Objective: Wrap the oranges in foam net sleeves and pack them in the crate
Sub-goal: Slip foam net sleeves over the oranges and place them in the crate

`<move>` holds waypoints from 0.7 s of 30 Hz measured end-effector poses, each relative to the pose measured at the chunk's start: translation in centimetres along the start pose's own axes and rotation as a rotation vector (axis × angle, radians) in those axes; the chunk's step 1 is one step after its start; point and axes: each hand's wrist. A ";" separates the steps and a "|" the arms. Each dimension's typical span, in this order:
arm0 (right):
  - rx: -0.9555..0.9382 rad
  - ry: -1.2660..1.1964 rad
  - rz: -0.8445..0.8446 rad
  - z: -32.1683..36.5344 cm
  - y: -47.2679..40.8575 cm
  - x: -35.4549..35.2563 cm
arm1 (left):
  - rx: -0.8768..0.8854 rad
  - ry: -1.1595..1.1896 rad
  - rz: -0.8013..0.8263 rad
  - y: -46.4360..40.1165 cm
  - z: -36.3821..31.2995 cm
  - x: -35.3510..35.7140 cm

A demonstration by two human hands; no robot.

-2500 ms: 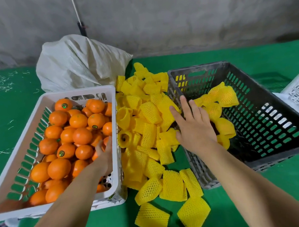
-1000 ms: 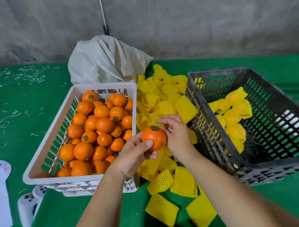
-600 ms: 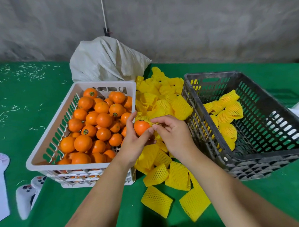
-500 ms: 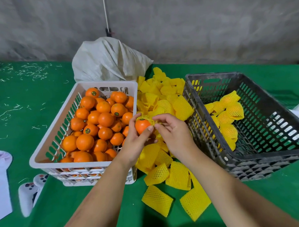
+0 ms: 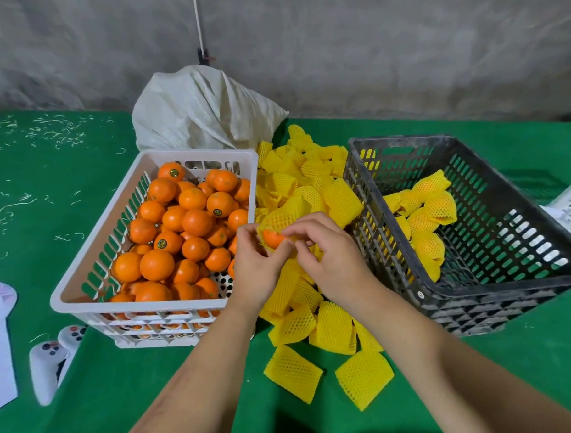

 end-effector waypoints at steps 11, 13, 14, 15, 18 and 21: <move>0.072 -0.104 -0.017 -2.3 2.4 -2.1 | -0.144 0.320 0.225 5.1 -1.9 1.9; 0.048 -0.105 -0.035 -2.5 2.6 -2.5 | -0.152 0.293 0.206 5.2 -2.4 1.8; 0.026 -0.092 -0.070 -2.7 2.6 -2.7 | -0.165 0.275 0.193 5.1 -2.7 1.8; 0.002 -0.069 -0.119 -3.0 2.7 -2.8 | -0.168 0.246 0.172 5.0 -3.0 1.8; -0.034 0.003 -0.212 -3.4 2.6 -3.7 | -0.084 0.147 0.116 4.9 -3.5 2.7; -0.168 0.062 -0.147 -3.0 2.6 -4.4 | -0.116 0.156 -0.007 5.5 -4.1 4.4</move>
Point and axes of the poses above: each hand's wrist, its own y-axis away from the middle knuckle, its own x-axis out of the palm, z = x × y, and after that the axes turned 3 degrees about -y, right-handed
